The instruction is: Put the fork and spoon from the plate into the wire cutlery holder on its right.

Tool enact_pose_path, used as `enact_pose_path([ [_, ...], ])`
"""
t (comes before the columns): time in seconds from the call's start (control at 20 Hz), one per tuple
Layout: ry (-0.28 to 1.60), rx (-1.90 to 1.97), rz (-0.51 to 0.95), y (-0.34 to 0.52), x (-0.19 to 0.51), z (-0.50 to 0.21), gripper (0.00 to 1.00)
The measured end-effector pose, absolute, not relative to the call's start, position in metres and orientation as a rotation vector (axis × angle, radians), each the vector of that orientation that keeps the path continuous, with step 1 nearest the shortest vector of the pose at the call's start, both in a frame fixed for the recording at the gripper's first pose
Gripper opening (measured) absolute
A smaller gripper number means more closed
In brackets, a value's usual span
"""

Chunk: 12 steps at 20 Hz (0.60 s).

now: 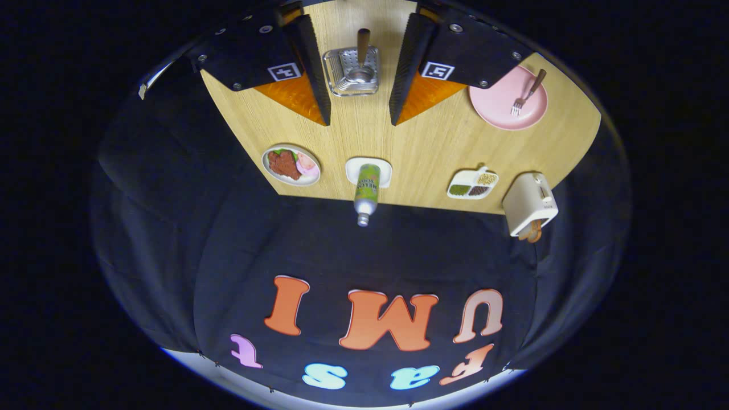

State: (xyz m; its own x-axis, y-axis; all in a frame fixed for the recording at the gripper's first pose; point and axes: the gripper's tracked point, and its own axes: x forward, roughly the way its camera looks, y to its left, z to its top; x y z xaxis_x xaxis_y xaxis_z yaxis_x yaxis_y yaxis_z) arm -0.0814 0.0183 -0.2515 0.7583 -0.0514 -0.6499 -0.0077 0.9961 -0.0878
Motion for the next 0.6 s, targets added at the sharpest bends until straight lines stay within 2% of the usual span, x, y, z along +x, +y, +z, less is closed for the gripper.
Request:
enact_pose_path([
  [0.15,0.616,-0.079,-0.005,0.042,-0.07,-0.231,0.8],
  [0.25,0.575,-0.058,0.015,0.06,-0.067,-0.221,0.87],
  [0.45,0.495,-0.041,0.02,0.079,-0.063,-0.204,0.94],
  [0.6,0.412,-0.03,0.022,0.1,-0.061,-0.191,0.94],
])
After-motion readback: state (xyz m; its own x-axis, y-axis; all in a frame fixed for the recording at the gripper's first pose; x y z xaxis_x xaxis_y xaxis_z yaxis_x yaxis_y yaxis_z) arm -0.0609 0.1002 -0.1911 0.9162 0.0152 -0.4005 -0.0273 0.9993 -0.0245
